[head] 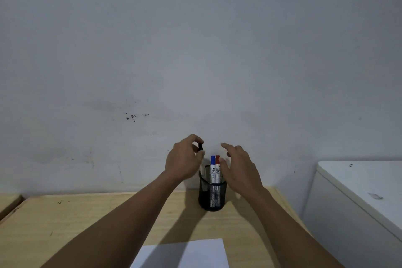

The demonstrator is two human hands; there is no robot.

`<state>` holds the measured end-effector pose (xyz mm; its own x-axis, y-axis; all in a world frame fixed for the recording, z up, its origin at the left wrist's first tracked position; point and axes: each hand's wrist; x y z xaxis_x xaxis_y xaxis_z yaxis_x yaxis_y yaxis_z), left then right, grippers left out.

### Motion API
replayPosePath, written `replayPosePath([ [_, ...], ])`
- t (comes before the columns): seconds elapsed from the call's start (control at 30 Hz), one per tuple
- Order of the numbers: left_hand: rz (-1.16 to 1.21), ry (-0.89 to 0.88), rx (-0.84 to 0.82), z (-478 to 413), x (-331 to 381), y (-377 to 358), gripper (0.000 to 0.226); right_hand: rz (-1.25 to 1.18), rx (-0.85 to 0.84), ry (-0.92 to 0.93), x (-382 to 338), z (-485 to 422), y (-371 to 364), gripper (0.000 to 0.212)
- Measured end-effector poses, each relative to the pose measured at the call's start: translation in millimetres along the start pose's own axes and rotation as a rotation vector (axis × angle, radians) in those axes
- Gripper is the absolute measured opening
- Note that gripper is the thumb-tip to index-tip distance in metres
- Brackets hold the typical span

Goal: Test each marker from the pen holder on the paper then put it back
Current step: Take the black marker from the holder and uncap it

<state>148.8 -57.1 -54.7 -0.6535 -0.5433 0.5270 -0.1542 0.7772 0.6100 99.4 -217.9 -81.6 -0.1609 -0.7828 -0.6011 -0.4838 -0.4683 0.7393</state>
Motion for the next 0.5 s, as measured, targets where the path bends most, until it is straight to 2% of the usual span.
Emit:
replayPosePath([
  [0.07,0.074,0.006,0.085,2,10,24,0.018,-0.177,0.041,-0.040,-8,16,13,0.039],
  [0.17,0.284,0.067,0.265,12,31,63,0.015,-0.464,0.032,-0.089,-25,51,28,0.018],
  [0.23,0.481,0.124,0.350,25,51,86,0.016,-0.589,-0.063,-0.090,-37,77,33,0.015],
  [0.33,0.696,0.196,0.376,57,78,113,0.020,-0.866,-0.287,-0.177,-61,109,41,0.021],
  [0.43,0.748,0.248,0.383,96,90,129,0.021,-1.187,-0.463,-0.324,-86,133,48,0.033],
  [0.5,0.763,0.270,0.368,122,92,133,0.021,-1.323,-0.524,-0.356,-99,148,49,0.031],
])
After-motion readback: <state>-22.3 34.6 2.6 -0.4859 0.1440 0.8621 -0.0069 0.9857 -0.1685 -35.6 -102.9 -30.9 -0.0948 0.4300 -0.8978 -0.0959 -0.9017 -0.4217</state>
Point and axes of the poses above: each hand's wrist, its own z-axis away from the middle knuckle, its own y-axis out of the back of the hand, x = y × z, and after that the axes turned 15 degrees about -y, right-handed
